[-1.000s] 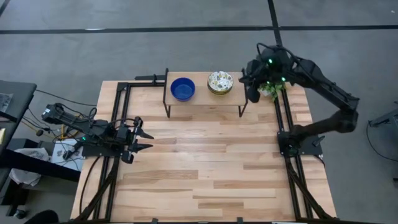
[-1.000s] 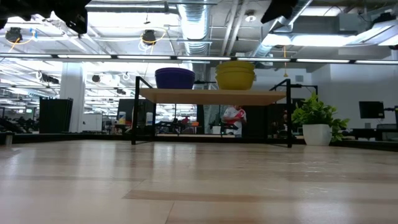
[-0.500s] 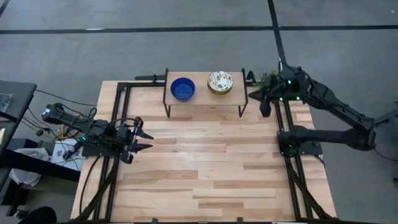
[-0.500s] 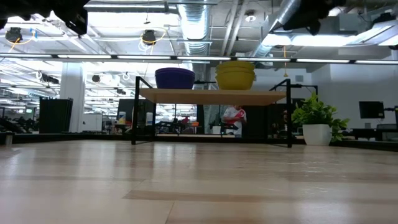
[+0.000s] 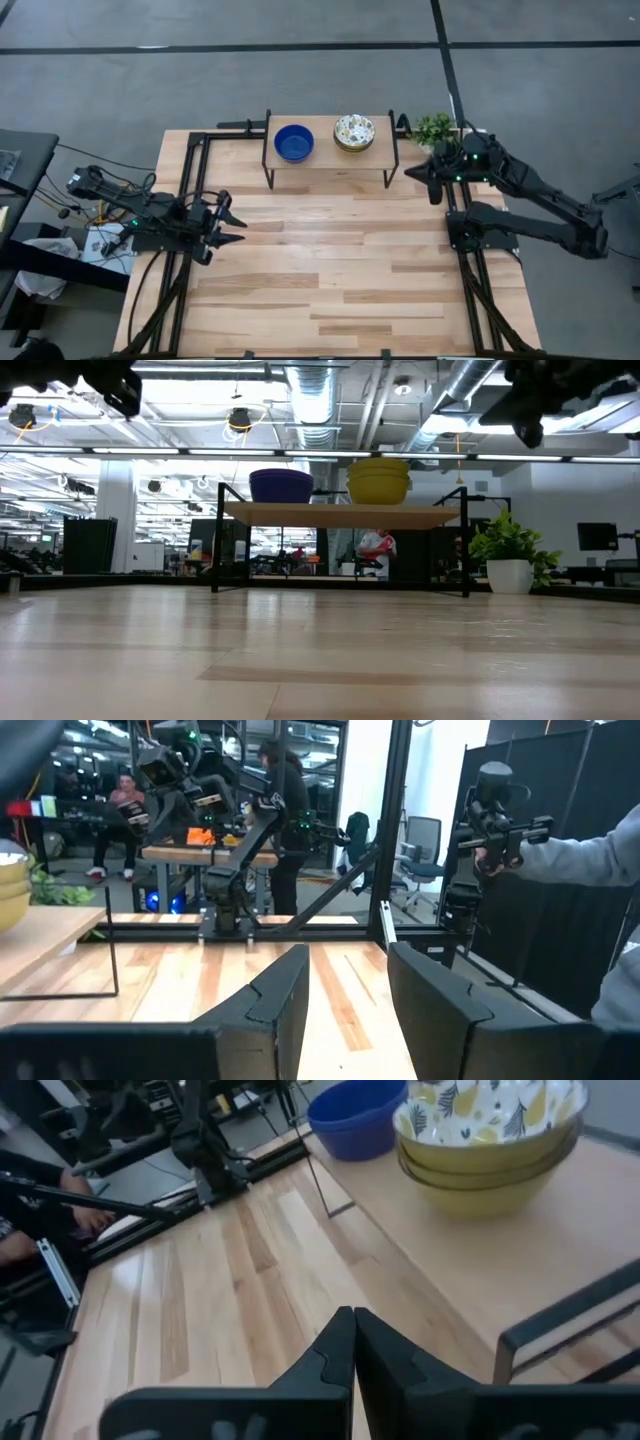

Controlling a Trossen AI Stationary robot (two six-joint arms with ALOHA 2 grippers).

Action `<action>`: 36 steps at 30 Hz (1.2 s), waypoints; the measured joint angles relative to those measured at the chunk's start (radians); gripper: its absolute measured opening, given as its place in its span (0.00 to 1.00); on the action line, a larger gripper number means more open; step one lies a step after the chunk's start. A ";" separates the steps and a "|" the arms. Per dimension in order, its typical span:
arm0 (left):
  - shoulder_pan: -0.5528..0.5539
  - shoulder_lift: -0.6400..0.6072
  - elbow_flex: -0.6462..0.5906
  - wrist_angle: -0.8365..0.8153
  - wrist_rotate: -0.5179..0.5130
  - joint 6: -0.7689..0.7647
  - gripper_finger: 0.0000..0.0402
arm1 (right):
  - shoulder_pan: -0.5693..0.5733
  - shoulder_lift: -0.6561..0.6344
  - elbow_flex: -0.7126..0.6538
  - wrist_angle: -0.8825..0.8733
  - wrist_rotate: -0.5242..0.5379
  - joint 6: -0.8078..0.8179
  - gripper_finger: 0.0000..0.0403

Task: Pick & Place Mini bowls
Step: Return to Home Position

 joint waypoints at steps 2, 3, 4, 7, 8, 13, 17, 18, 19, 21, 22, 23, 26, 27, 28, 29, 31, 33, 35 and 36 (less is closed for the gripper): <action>0.000 0.009 0.000 0.000 0.000 -0.006 0.34 | 0.000 -0.027 -0.034 0.021 0.000 0.013 0.00; 0.000 0.013 0.000 0.000 0.000 -0.007 0.34 | 0.000 -0.043 -0.053 0.036 0.000 0.022 0.00; 0.000 0.018 0.000 0.000 0.000 -0.007 0.34 | 0.000 -0.058 -0.071 0.050 -0.001 0.030 0.00; 0.000 0.023 0.000 0.000 0.000 -0.013 0.34 | 0.000 -0.099 -0.119 0.088 0.001 0.053 0.00; 0.000 0.023 0.000 0.000 0.000 -0.013 0.34 | 0.000 -0.113 -0.132 0.092 0.000 0.065 0.00; 0.000 0.019 0.000 0.001 0.000 -0.013 0.34 | 0.000 -0.156 -0.157 0.088 0.007 0.135 0.00; 0.000 0.019 0.000 0.001 0.000 -0.009 0.34 | -0.001 -0.156 -0.159 0.086 0.035 0.152 0.00; 0.000 0.019 0.000 0.001 0.000 -0.008 0.34 | -0.001 -0.156 -0.159 0.086 0.036 0.171 0.00; 0.000 0.017 0.000 0.001 0.000 -0.008 0.34 | -0.001 -0.155 -0.159 0.093 0.036 0.192 0.00; 0.000 0.008 0.000 0.001 0.004 -0.007 0.34 | -0.001 -0.153 -0.159 0.108 0.035 0.190 0.00; 0.000 0.000 0.000 0.001 0.013 -0.002 0.34 | -0.001 -0.154 -0.159 0.113 0.031 0.182 0.00; 0.000 -0.011 0.000 0.001 0.026 0.009 0.34 | -0.001 -0.158 -0.159 0.121 0.024 0.177 0.00; 0.000 -0.055 0.000 0.002 0.071 0.035 0.34 | 0.000 -0.191 -0.159 0.144 -0.002 0.182 0.00; 0.000 -0.071 0.000 0.003 0.075 0.043 0.34 | 0.001 -0.207 -0.163 0.164 -0.006 0.186 0.00; 0.000 -0.086 0.000 0.003 0.075 0.045 0.34 | 0.005 -0.224 -0.175 0.193 -0.013 0.192 0.00; 0.000 -0.101 0.000 -0.001 0.075 0.046 0.34 | 0.010 -0.244 -0.196 0.227 -0.015 0.203 0.00; 0.000 -0.126 0.000 -0.028 0.074 0.047 0.34 | 0.021 -0.286 -0.245 0.273 -0.019 0.236 0.00; 0.000 -0.143 0.000 -0.053 0.074 0.046 0.34 | 0.032 -0.336 -0.302 0.316 -0.021 0.277 0.00; 0.000 -0.146 0.000 -0.053 0.073 0.047 0.34 | 0.046 -0.383 -0.358 0.361 -0.021 0.319 0.00; 0.001 -0.146 0.000 -0.054 0.073 0.047 0.34 | 0.053 -0.406 -0.384 0.371 -0.021 0.336 0.00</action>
